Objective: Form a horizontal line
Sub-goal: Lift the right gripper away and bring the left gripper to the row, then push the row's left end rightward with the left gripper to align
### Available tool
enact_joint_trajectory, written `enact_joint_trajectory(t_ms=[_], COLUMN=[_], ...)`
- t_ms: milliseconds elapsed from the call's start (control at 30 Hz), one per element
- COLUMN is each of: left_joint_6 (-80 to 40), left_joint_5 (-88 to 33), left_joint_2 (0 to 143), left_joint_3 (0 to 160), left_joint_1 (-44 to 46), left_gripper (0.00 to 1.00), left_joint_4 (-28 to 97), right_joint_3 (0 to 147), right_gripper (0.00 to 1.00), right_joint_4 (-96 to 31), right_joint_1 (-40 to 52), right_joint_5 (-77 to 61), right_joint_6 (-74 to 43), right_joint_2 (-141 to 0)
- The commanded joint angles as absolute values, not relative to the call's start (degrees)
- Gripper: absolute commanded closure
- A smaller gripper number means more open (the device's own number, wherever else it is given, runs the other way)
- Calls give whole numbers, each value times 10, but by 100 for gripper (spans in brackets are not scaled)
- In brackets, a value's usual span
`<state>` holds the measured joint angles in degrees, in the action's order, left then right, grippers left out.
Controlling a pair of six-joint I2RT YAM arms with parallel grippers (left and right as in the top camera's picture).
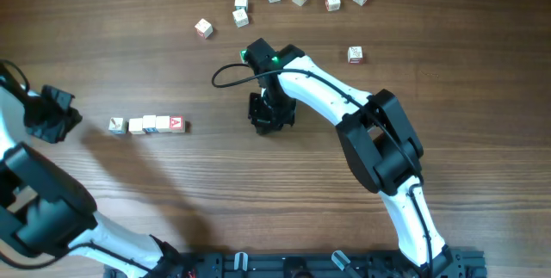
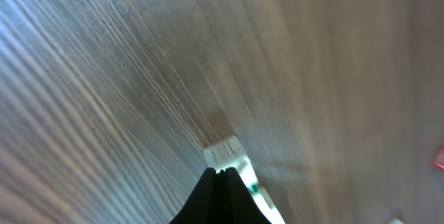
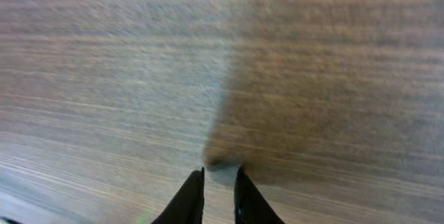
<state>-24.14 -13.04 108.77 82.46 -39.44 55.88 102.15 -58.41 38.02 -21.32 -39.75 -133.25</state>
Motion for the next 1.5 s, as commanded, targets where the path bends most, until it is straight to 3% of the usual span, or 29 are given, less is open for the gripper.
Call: enact_joint_trajectory(t_ms=[0, 700, 1233, 1467], left_joint_6=[-262, -327, -328, -387], left_joint_5=[-114, -115, -115, -112], left_joint_2=[1108, 1110, 1110, 1110], left_joint_3=[801, 655, 655, 655], left_joint_1=[-396, -357, -328, -328], left_gripper=[96, 96, 96, 96], left_joint_4=[550, 348, 361, 394], right_joint_3=[1005, 1005, 1005, 1005], right_gripper=[82, 82, 82, 82], right_joint_4=[-569, -565, -566, -566], right_joint_1=[380, 381, 381, 381], right_joint_5=[-134, -133, -133, -133], right_joint_6=[-390, -390, -390, -390], right_joint_2=[-1360, -1360, -1360, -1360])
